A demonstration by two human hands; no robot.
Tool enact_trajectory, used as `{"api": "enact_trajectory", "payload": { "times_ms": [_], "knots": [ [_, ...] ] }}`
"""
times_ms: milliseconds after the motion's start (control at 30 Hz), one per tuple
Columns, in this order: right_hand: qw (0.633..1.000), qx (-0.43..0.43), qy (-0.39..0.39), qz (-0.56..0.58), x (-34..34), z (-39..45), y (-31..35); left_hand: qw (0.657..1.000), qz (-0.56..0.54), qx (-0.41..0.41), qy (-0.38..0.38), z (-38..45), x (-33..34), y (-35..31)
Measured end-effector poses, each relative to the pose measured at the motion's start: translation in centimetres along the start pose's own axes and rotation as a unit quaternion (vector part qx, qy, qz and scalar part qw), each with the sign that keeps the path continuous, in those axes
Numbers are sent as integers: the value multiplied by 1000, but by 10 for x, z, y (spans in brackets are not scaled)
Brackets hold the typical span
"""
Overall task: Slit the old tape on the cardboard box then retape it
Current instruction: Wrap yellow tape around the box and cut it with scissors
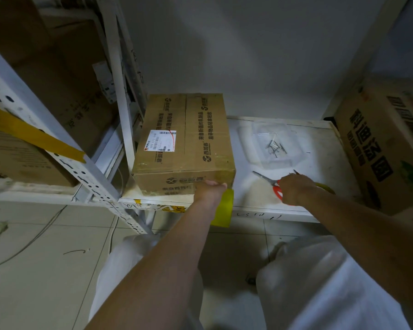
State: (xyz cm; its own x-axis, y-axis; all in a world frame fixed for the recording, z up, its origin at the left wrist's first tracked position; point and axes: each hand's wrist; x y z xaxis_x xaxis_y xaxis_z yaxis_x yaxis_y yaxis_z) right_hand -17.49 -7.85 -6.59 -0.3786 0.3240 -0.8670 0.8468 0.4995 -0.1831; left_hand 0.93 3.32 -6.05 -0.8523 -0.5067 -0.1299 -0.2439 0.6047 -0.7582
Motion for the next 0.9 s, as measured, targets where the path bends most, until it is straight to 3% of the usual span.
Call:
{"api": "enact_trajectory", "payload": {
  "times_ms": [200,433,733,900],
  "knots": [
    [999,4,-6,38,4,10,-4,1000,0,-11,12,-3,-1,-3],
    [999,18,1,-31,13,9,-9,1000,1,-4,13,-3,-2,-2],
    [974,-97,160,129,-24,16,-39,1000,-8,8,17,-3,-2,-2],
    [923,-176,283,194,-36,6,-36,1000,-3,11,14,-2,-1,-3]
  ]
}}
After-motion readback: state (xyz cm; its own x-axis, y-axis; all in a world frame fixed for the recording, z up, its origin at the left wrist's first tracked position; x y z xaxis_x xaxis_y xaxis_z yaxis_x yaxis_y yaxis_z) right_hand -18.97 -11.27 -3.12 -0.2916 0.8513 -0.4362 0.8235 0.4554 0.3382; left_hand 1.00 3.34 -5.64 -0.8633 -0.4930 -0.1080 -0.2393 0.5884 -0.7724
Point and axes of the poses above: each hand's wrist, its own z-axis towards the middle knuckle, its own x-axis out of the palm, y = z × x, and after that the axes turned 4 degrees about y, right-handed
